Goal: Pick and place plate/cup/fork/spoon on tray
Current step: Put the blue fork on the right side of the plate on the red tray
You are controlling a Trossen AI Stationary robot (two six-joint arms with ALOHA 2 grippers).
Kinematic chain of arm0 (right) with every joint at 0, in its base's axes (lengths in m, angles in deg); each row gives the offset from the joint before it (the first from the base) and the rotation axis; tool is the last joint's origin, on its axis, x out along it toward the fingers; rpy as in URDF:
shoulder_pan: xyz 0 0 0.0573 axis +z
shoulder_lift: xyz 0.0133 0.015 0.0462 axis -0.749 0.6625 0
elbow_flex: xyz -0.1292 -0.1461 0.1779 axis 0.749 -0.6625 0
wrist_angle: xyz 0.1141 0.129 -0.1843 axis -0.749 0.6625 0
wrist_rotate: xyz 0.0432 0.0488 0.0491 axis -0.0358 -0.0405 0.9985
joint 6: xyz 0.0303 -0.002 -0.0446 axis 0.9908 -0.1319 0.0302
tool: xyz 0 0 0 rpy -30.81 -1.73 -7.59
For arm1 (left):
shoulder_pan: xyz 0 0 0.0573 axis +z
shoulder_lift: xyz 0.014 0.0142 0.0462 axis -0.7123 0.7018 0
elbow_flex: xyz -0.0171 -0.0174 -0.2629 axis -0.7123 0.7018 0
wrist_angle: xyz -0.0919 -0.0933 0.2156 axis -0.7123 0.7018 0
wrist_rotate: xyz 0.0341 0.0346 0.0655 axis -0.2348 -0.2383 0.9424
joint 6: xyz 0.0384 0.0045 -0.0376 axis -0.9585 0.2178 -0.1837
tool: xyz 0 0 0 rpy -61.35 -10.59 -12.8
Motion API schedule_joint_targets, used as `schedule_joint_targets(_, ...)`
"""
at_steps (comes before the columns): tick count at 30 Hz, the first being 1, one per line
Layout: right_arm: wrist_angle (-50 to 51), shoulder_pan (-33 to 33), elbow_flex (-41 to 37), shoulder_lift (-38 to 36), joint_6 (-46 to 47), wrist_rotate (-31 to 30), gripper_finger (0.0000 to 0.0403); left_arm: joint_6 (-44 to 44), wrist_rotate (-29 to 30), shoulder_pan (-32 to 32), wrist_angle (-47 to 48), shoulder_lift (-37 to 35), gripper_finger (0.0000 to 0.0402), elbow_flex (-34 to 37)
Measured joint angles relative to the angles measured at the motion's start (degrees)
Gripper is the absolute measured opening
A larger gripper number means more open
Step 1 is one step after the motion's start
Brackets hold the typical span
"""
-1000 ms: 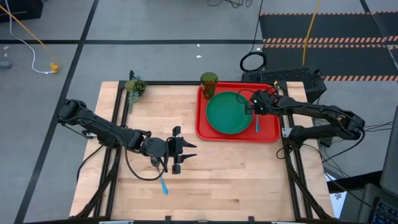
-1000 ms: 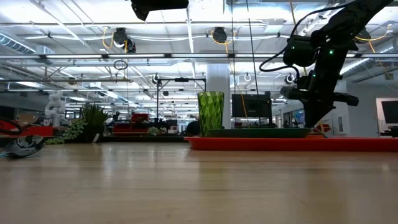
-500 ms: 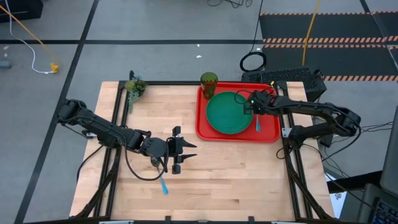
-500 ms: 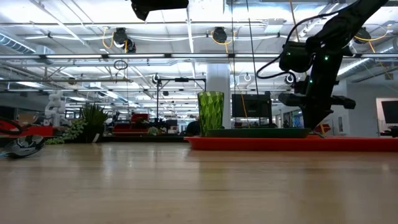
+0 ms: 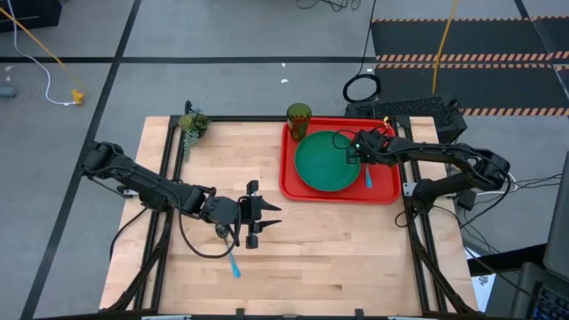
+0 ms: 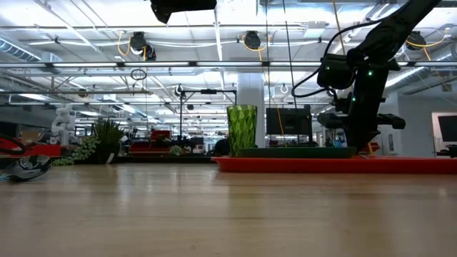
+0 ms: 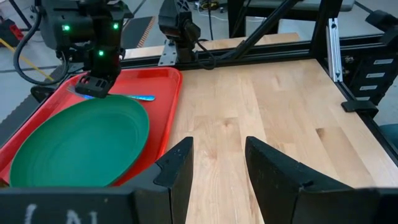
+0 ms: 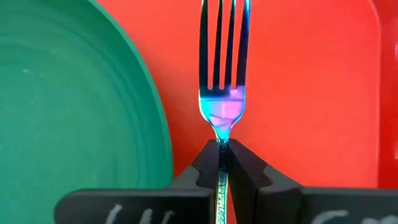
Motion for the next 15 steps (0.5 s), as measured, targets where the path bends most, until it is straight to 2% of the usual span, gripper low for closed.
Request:
schedule_joint_targets(6,0.0,-0.4,0.0,0.3,-0.2,-0.4,0.0011,0.0,0.0,0.0,0.0,0.0,0.015,0.0)
schedule_joint_targets(15,0.0,-0.7,0.0,0.3,-0.1,-1.6,0.0041,0.0,0.0,0.0,0.0,0.0,0.015,0.0)
